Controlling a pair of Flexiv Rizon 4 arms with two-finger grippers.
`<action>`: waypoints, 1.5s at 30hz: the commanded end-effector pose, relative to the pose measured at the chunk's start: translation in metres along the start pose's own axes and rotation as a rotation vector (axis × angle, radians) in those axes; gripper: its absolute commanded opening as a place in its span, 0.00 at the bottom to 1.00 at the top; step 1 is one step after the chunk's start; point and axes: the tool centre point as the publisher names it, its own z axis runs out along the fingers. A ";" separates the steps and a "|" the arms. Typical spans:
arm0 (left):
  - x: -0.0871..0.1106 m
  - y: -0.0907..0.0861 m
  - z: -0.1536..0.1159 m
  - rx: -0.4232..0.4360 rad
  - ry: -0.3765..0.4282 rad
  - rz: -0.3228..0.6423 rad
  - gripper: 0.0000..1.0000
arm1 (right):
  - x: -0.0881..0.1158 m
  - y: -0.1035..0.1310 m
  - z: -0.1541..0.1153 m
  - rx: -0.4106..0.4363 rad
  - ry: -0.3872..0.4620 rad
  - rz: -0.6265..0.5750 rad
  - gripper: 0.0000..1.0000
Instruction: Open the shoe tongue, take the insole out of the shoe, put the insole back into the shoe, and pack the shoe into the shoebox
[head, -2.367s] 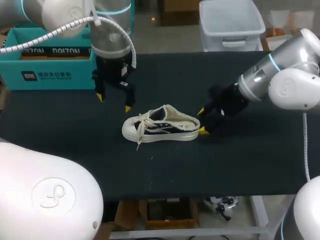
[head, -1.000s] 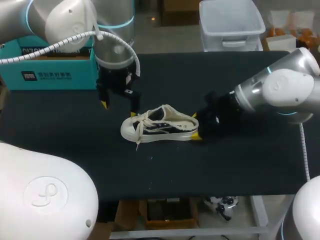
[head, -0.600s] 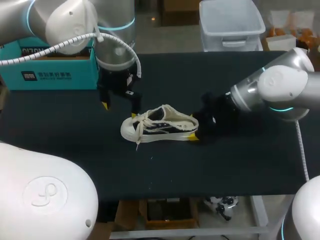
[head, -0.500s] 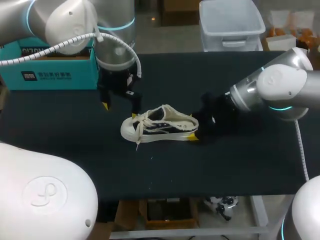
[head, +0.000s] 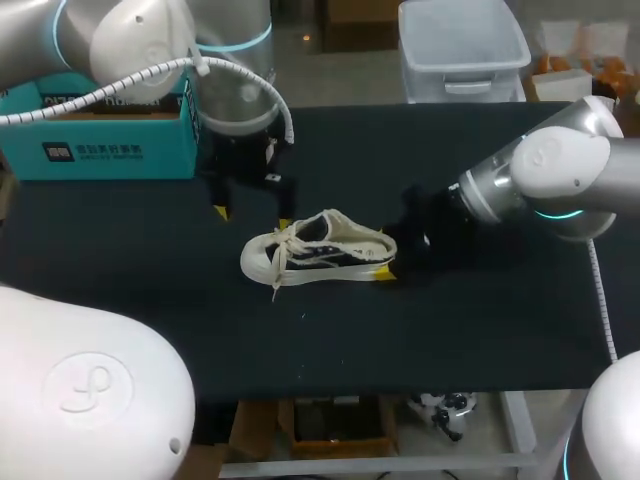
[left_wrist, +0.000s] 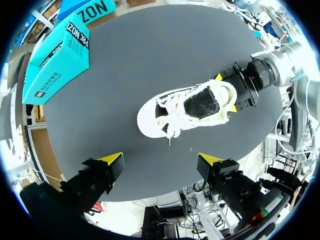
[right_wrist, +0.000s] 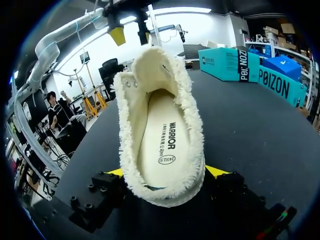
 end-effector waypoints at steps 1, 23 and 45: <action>0.019 -0.004 -0.004 0.016 -0.040 -0.044 1.00 | -0.002 -0.007 0.013 -0.003 0.001 -0.001 0.00; 0.070 -0.065 0.024 -0.087 -0.135 -0.205 0.91 | -0.002 -0.007 0.013 -0.003 0.001 -0.001 0.00; 0.076 -0.065 0.051 -0.188 -0.141 -0.173 0.71 | -0.002 -0.007 0.013 -0.003 0.001 -0.001 0.00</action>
